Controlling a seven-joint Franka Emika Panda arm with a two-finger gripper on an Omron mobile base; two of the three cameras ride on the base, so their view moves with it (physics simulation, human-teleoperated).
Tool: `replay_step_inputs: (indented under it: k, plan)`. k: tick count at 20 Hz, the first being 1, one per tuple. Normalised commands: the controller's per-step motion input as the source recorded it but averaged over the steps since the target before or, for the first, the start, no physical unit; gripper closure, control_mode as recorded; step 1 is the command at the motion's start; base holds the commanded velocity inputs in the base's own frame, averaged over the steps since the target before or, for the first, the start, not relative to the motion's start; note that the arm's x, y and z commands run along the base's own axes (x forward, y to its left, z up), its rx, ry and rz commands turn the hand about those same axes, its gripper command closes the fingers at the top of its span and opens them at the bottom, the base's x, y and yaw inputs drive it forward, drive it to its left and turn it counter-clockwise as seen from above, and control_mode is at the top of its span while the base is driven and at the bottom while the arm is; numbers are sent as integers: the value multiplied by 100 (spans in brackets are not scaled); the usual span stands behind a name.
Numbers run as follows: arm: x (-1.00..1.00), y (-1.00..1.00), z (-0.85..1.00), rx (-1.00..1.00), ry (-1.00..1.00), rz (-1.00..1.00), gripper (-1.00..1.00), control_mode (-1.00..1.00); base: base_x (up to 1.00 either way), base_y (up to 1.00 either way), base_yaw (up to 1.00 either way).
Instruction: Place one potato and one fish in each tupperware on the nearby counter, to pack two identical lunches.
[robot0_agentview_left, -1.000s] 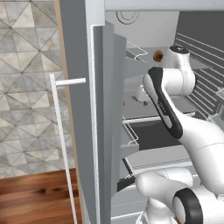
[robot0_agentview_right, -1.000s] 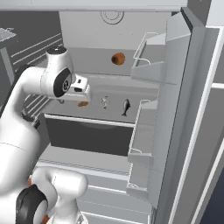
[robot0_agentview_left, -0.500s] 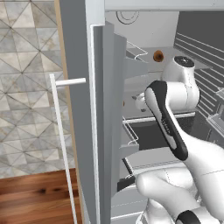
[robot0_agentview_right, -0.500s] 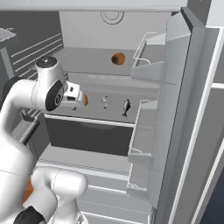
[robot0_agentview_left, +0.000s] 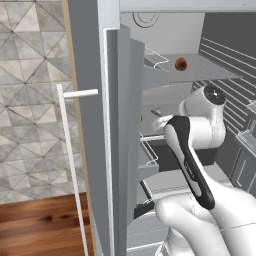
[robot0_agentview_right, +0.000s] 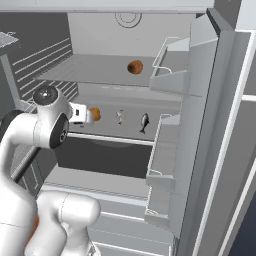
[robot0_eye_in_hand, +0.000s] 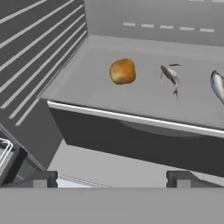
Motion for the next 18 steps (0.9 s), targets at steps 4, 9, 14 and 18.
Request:
replay_step_inputs:
  k: [4, 9, 14, 18]
  plan:
    - [43, 0, -11, 0, -6, 0, -100, -100, 0, 0, 0]
    - [58, 0, -16, 0, 0, 0, -100, -100, 0, 0, 0]
    - [56, 3, -12, 0, 0, 0, -100, -100, 0, 0, 0]
    - [50, 14, -12, 0, 0, 0, -100, -100, 0, 0, 0]
